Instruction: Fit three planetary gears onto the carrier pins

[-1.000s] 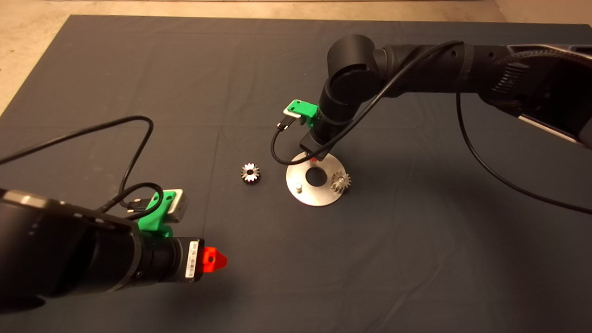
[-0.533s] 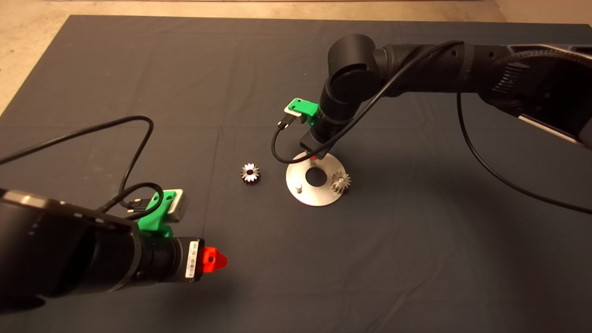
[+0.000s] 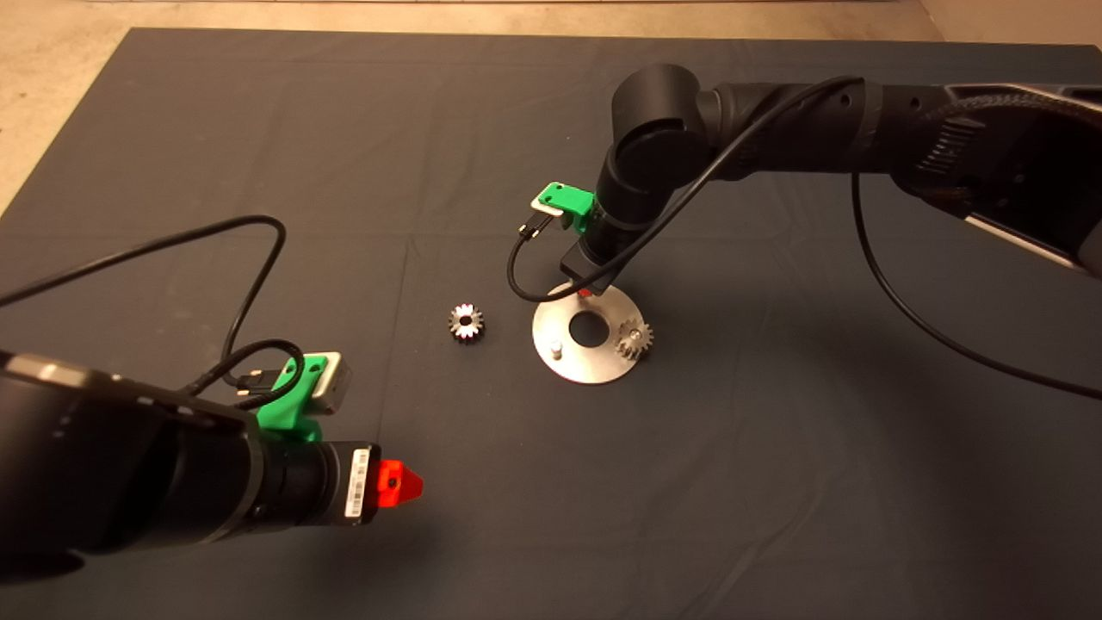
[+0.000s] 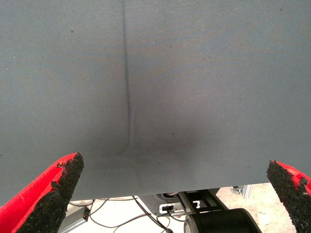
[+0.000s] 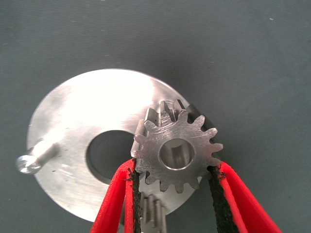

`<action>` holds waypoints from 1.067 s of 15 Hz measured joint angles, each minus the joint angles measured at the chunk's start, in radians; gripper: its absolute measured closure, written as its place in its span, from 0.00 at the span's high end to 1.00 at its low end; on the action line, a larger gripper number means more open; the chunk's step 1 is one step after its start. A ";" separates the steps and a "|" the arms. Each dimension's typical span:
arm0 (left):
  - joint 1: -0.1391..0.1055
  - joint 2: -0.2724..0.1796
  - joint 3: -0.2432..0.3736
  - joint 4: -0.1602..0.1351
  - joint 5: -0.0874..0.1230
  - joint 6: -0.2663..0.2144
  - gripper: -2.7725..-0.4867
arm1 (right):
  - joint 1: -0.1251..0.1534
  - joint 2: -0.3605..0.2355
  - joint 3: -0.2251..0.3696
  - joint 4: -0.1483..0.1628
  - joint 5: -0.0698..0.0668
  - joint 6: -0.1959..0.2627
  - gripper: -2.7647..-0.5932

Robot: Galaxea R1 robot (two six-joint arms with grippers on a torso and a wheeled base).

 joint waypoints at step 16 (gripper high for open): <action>0.000 -0.014 0.000 0.000 0.000 0.000 0.99 | -0.006 0.012 -0.021 -0.010 0.060 0.000 0.08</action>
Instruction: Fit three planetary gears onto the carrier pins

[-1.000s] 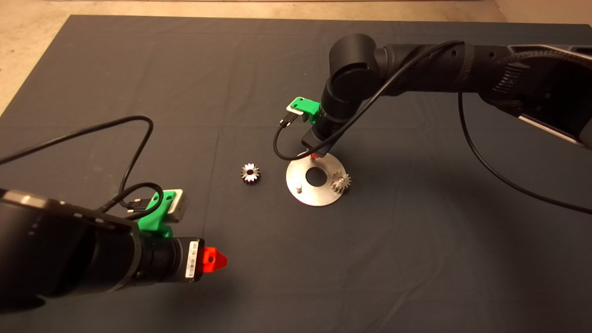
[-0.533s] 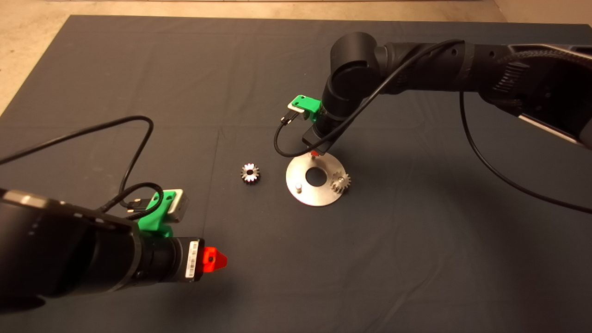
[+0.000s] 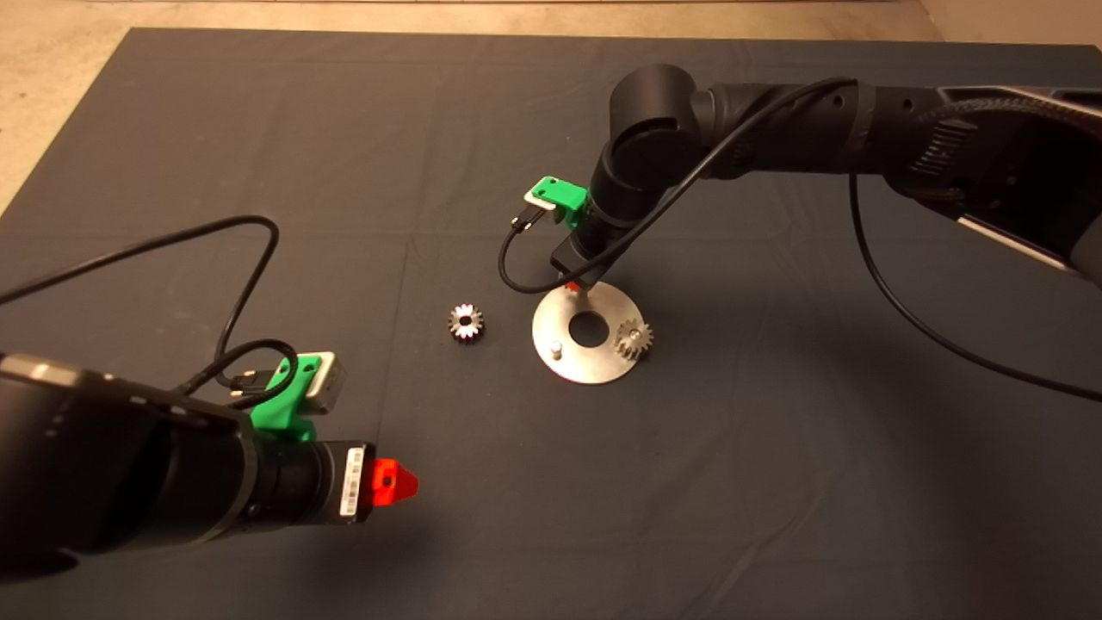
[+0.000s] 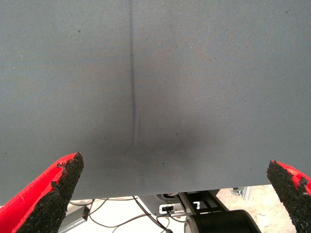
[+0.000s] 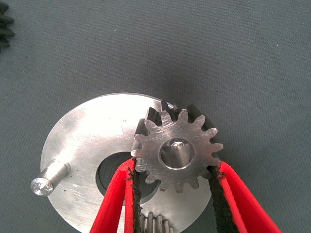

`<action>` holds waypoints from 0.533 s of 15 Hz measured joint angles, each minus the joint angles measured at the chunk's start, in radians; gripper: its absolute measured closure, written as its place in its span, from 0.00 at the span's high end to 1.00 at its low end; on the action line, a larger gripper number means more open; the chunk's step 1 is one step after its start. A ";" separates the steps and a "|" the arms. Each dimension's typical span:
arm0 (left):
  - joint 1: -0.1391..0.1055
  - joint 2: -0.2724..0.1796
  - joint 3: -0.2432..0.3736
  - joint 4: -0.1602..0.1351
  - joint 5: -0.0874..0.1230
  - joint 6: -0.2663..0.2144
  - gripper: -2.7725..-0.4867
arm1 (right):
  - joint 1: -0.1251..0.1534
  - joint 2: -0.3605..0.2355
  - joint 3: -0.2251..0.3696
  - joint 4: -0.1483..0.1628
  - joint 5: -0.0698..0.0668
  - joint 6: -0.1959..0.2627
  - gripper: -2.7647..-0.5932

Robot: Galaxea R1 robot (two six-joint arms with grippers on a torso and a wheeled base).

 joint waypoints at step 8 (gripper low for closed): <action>0.000 0.000 0.000 0.000 0.000 0.000 0.99 | 0.000 -0.004 0.003 0.000 -0.006 0.000 0.08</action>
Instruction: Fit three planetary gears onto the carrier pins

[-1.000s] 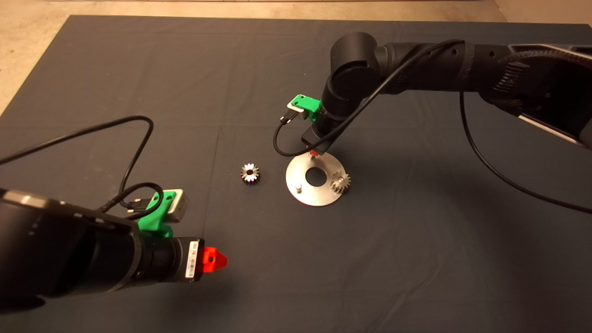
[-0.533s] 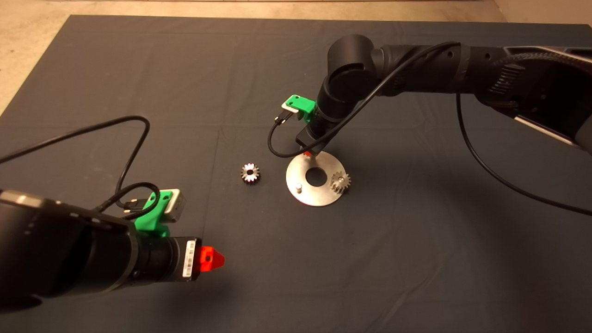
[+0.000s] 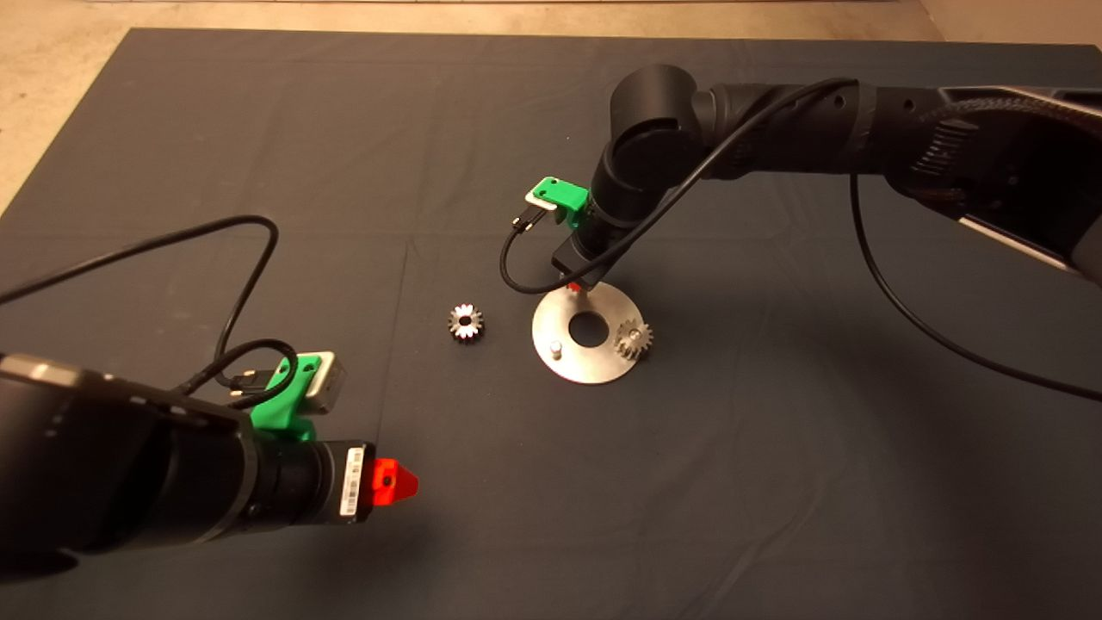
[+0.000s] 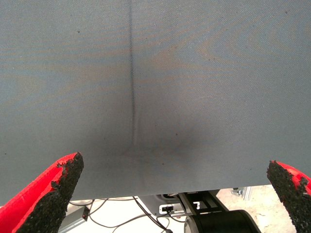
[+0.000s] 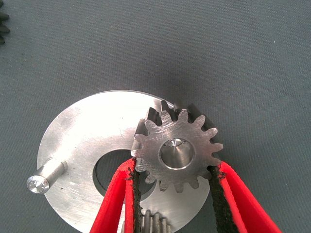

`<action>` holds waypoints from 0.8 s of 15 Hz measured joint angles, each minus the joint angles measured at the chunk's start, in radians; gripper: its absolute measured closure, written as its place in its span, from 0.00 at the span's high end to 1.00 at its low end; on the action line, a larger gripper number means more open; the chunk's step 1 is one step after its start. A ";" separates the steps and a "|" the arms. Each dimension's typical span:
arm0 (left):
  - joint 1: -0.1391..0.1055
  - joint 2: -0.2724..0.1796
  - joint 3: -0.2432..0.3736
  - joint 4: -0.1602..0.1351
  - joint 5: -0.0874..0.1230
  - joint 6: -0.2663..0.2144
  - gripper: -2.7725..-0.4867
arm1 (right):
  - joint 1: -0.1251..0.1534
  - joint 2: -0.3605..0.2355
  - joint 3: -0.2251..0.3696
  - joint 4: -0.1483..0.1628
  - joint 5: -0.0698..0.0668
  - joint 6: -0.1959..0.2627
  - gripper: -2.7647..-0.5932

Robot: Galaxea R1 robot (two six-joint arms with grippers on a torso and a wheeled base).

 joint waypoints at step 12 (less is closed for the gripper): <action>0.000 0.000 0.000 0.000 -0.001 0.000 0.99 | 0.000 0.000 0.002 0.000 -0.003 0.000 0.03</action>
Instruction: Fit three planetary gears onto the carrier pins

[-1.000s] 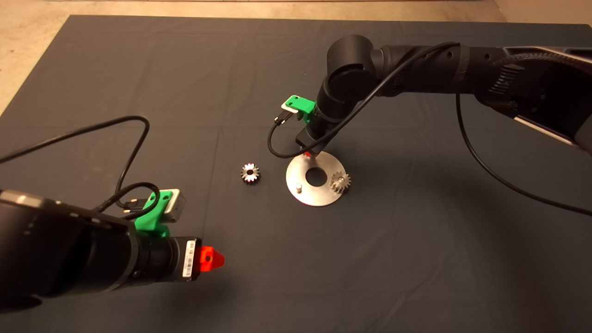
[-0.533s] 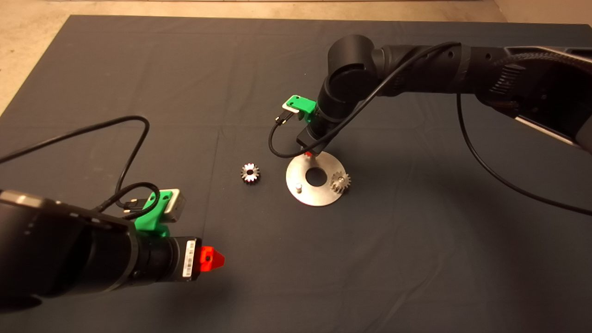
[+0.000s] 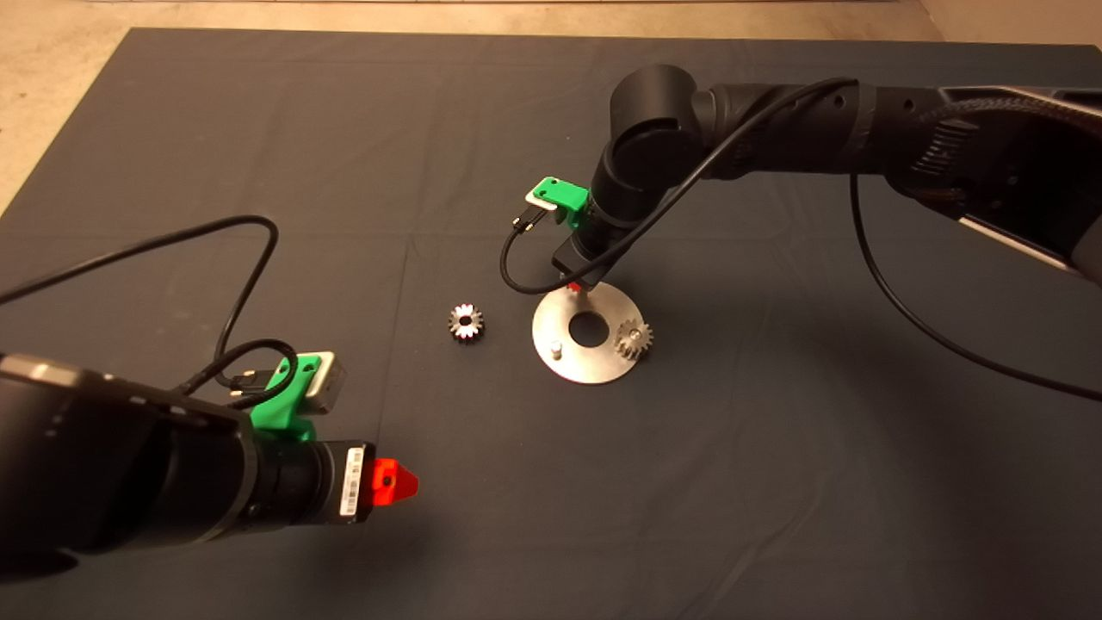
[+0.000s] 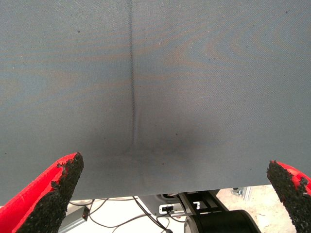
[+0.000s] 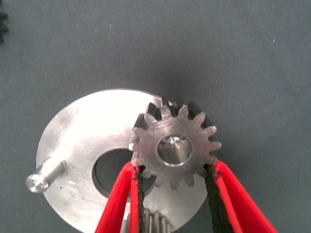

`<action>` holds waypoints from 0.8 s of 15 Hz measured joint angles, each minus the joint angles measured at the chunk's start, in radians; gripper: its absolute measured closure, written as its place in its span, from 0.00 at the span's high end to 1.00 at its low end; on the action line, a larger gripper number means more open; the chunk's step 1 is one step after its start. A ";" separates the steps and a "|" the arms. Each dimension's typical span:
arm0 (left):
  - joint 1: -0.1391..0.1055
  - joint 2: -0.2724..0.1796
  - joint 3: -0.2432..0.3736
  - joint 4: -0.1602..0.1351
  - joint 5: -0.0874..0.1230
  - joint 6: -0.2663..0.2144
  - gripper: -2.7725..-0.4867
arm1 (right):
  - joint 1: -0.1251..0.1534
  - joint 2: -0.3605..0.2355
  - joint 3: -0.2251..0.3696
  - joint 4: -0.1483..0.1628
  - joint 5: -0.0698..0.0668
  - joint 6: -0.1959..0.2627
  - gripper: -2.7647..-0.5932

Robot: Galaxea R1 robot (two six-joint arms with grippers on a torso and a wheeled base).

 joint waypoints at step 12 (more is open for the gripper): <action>0.000 0.000 0.000 0.000 0.001 0.000 0.99 | 0.000 -0.015 0.046 0.000 -0.023 0.000 0.03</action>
